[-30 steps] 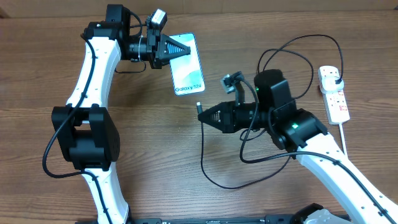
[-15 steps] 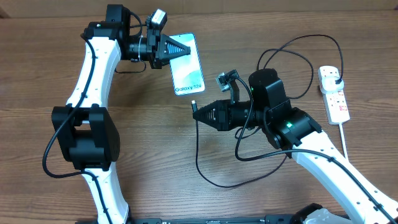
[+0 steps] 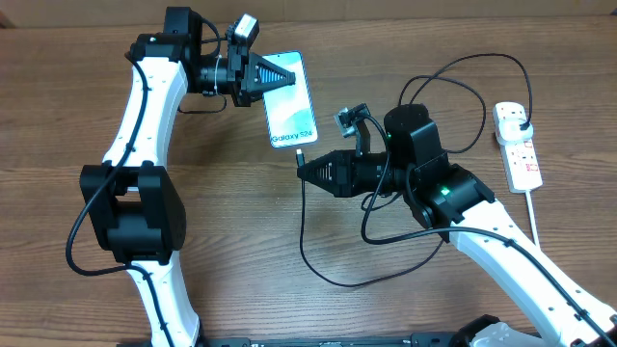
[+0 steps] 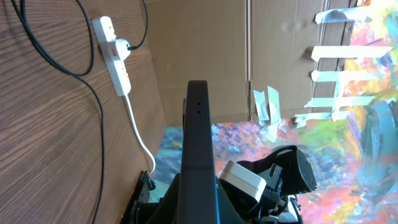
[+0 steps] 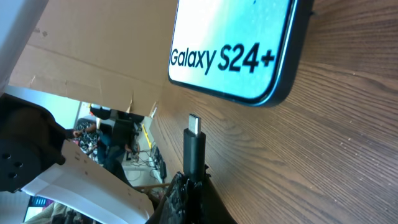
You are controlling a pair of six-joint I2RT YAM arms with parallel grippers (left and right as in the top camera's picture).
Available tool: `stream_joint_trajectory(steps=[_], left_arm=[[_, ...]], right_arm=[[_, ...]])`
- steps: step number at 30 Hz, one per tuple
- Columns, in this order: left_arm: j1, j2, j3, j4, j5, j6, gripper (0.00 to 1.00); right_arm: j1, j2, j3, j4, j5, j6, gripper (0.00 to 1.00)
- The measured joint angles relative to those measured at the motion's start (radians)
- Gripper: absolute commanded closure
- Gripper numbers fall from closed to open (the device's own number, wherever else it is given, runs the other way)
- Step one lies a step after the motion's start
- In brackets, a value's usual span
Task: Plug charger to phone and switch on socket
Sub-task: 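Push the USB-C plug up into the phone's bottom port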
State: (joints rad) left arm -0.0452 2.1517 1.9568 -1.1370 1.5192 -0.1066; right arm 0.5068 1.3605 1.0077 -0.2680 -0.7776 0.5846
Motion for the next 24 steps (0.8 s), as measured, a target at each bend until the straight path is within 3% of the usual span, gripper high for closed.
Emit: stream_joint_trajectory(steps=[24], left_arm=[[0.0, 0.0, 0.0, -0.007, 0.0, 0.0, 0.96]], right_arm=[[0.0, 0.039, 0.0, 0.035, -0.003, 0.018, 0.96]])
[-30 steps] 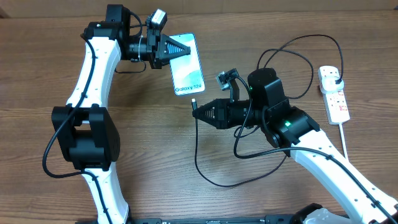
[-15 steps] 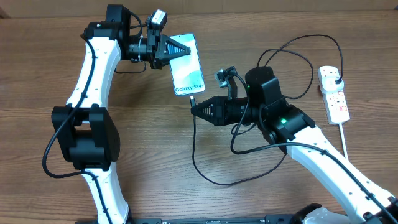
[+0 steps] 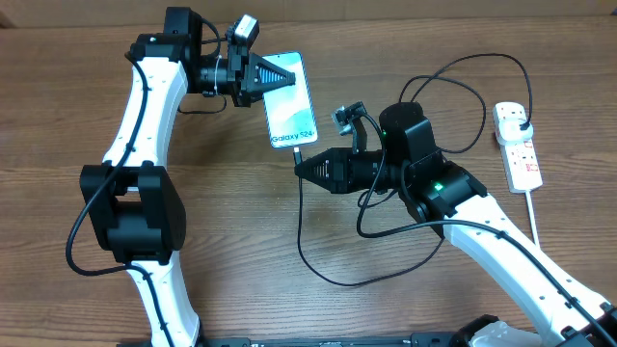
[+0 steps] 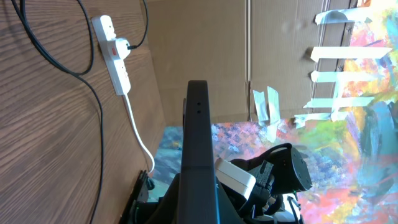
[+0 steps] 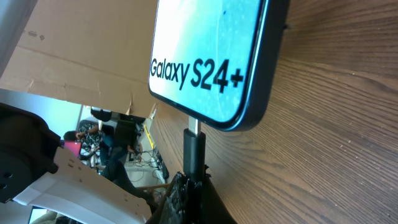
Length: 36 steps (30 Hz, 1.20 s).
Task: Plug charger to phone and switch on socket
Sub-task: 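Push the USB-C plug up into the phone's bottom port, then open the right gripper and pull it back from the plugged cable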
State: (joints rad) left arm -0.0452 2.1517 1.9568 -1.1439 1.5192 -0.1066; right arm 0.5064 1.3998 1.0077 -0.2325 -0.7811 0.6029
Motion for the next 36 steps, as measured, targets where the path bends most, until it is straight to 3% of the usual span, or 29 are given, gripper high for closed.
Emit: stream_joint_trajectory(steps=[36], left_arm=[[0.0, 0.0, 0.0, 0.0, 0.0, 0.0, 0.96]], right_arm=[[-0.01, 0.0, 0.0, 0.034, 0.0, 0.006, 0.96]])
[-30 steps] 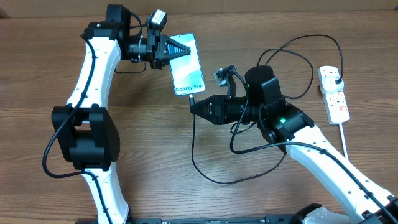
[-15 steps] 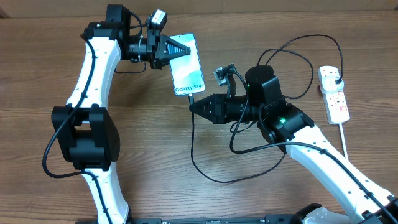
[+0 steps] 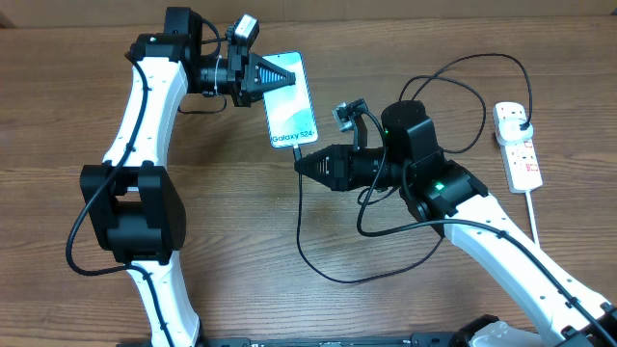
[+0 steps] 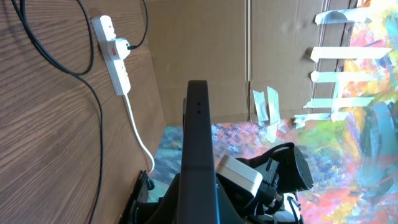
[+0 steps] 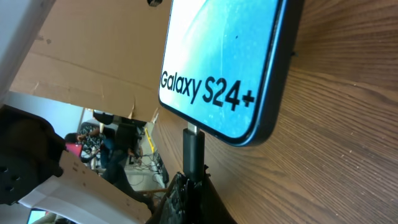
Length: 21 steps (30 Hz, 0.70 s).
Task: Plug charger to phone and switch on socket
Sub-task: 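Open the right gripper and pull it back from the plugged cable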
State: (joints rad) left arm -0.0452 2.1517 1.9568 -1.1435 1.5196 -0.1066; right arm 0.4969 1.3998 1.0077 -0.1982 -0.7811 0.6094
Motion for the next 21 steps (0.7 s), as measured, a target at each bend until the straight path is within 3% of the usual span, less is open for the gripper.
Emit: stream_joint_trajectory(steps=[21], left_arm=[[-0.004, 0.0, 0.0, 0.001, 0.014, -0.008, 0.96]], right_arm=[[-0.005, 0.002, -0.003, 0.04, -0.016, 0.019, 0.96]])
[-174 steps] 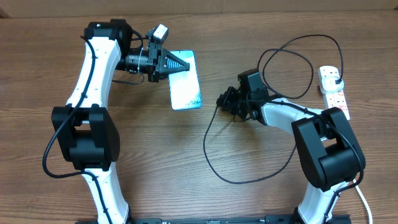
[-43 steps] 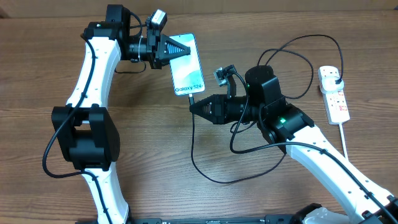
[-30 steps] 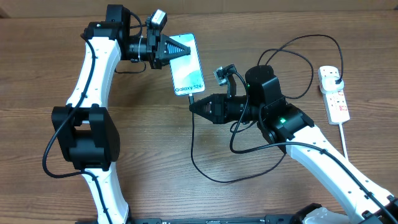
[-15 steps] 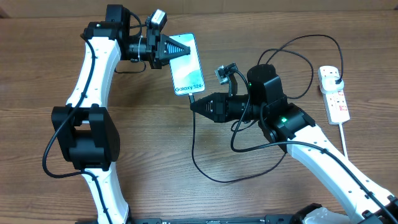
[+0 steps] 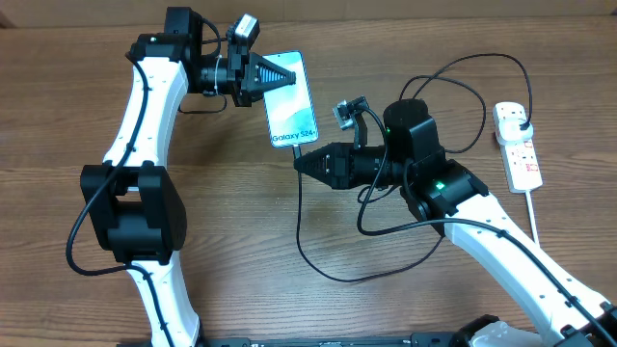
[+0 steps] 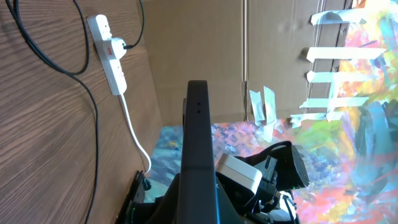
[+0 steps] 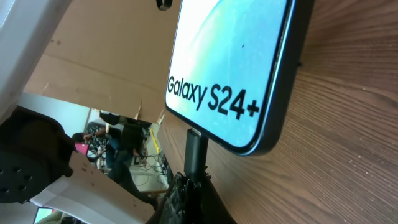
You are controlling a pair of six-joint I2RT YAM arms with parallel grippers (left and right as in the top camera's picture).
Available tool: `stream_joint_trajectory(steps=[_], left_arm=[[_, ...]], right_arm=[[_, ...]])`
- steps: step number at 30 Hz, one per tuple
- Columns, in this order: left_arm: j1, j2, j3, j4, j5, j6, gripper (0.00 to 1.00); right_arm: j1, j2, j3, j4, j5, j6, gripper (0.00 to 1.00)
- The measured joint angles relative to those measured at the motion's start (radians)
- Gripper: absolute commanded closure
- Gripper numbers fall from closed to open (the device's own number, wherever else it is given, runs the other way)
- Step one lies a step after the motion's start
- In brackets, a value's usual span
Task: Plug charger to phone and switch on socket
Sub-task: 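Open the right gripper and pull it back from the plugged cable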
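Observation:
A phone [image 5: 289, 99] with a pale blue screen reading Galaxy S24+ lies on the wooden table; my left gripper [image 5: 278, 77] is shut on its far end. In the left wrist view the phone [image 6: 198, 137] shows edge-on between the fingers. My right gripper [image 5: 301, 161] is shut on the black charger plug [image 7: 196, 152], whose tip meets the phone's bottom edge [image 7: 239, 140]. The plug's metal tip is hidden. The white socket strip [image 5: 518, 145] lies at the far right, with a black plug in it.
The black charger cable [image 5: 318, 251] loops over the table below the phone and behind my right arm [image 5: 482, 226] to the socket strip. A white cord [image 5: 533, 214] runs from the strip toward the table's front edge.
My right gripper has shifted slightly up with the plug; the plug sits a touch closer under the phone's bottom edge. The left gripper and phone are unchanged.
At first the plug stood apart from the phone's bottom edge, its metal tip bare. Then my right gripper had moved it up to the edge, the tip mostly hidden. It has stayed there, pressed against the edge, while the left gripper held the phone still.

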State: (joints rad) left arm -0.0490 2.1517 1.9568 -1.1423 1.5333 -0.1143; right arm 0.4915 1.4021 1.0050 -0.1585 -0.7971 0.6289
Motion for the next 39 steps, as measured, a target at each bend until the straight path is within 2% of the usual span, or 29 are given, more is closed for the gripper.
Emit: stream_joint_trajectory(steps=[20, 26, 29, 32, 35, 39], left_arm=[[-0.004, 0.0, 0.0, 0.002, 0.0, 0.001, 0.96], [-0.021, 0.0, 0.0, 0.002, -0.03, 0.013, 0.96], [-0.03, 0.0, 0.0, 0.002, -0.054, 0.017, 0.96], [-0.035, 0.0, 0.0, -0.001, -0.079, 0.019, 0.96], [-0.035, 0.0, 0.0, -0.007, -0.108, 0.016, 0.96], [-0.035, 0.0, 0.0, -0.02, -0.202, 0.016, 0.96]], right_arm=[[-0.008, 0.0, -0.006, 0.007, -0.01, 0.015, 0.96], [-0.018, 0.0, -0.006, -0.067, -0.007, 0.018, 0.85], [-0.024, 0.0, -0.006, -0.115, -0.001, 0.011, 0.83], [-0.027, 0.0, -0.006, -0.141, 0.002, 0.003, 0.77], [-0.029, 0.0, -0.006, -0.151, 0.01, 0.0, 0.66], [-0.056, 0.0, -0.006, -0.174, 0.021, -0.001, 0.57]])
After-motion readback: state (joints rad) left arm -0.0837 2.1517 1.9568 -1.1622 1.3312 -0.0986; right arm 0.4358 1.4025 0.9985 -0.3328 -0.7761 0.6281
